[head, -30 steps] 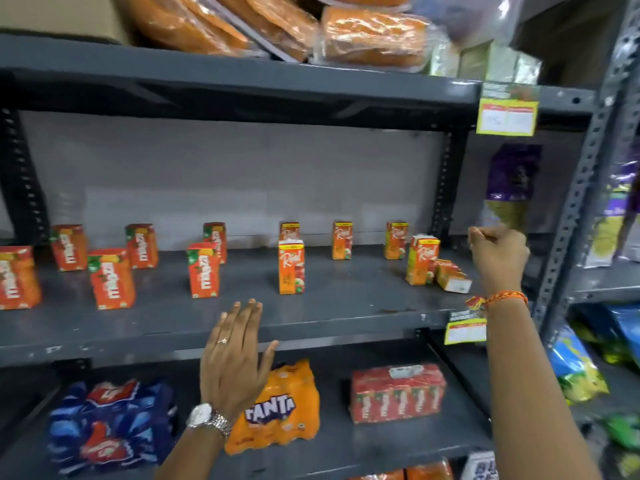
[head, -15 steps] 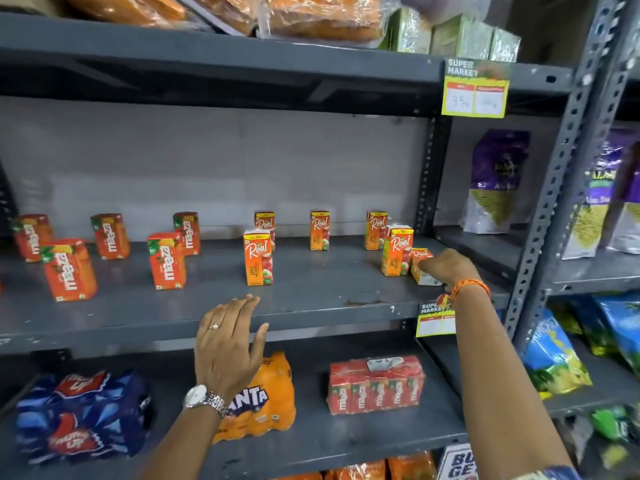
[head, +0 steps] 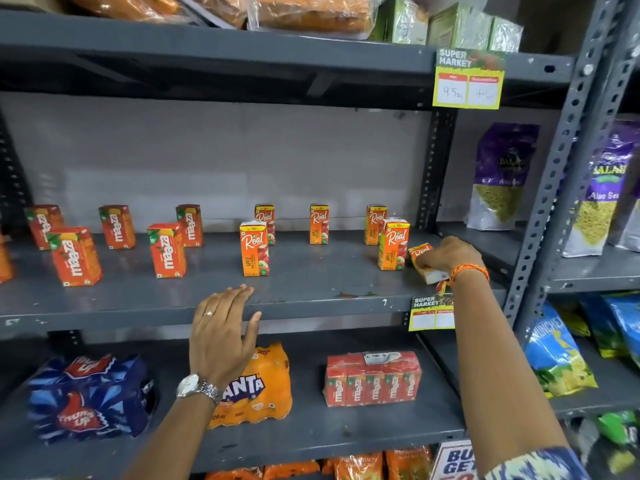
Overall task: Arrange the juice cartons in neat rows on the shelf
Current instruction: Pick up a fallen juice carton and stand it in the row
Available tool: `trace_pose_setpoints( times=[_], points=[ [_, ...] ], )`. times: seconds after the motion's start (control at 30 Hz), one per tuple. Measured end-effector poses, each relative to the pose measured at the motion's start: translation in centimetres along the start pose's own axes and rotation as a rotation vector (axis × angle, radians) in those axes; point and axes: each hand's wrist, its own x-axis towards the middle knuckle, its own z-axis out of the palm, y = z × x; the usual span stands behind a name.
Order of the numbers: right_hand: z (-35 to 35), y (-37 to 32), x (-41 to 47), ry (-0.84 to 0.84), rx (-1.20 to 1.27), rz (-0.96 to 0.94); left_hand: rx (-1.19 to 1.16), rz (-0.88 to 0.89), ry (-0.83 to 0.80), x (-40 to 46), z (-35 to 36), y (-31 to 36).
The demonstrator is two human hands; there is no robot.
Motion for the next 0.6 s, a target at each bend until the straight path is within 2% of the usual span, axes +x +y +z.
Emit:
trace_pose_setpoints(
  times=[0.1, 0.17, 0.33, 0.47, 0.6],
  points=[
    [0.2, 0.4, 0.1, 0.083, -0.021, -0.002, 0.003, -0.005, -0.018, 0.0, -0.3, 0.1],
    [0.0, 1.3, 0.8, 0.085, 0.081, 0.03, 0.008, -0.01, -0.033, 0.0, -0.5, 0.2],
    [-0.2, 3.8, 1.4, 0.001, 0.743, 0.122, 0.006, -0.002, -0.047, 0.1, -0.7, 0.4],
    [-0.5, 4.4, 1.6, -0.113, 1.223, 0.079, 0.006, -0.004, -0.044, 0.0, -0.7, 0.4],
    [-1.6, 2.6, 0.0, -0.199, 1.42, -0.034, 0.011, 0.004, -0.054, -0.1, -0.6, 0.3]
  ],
)
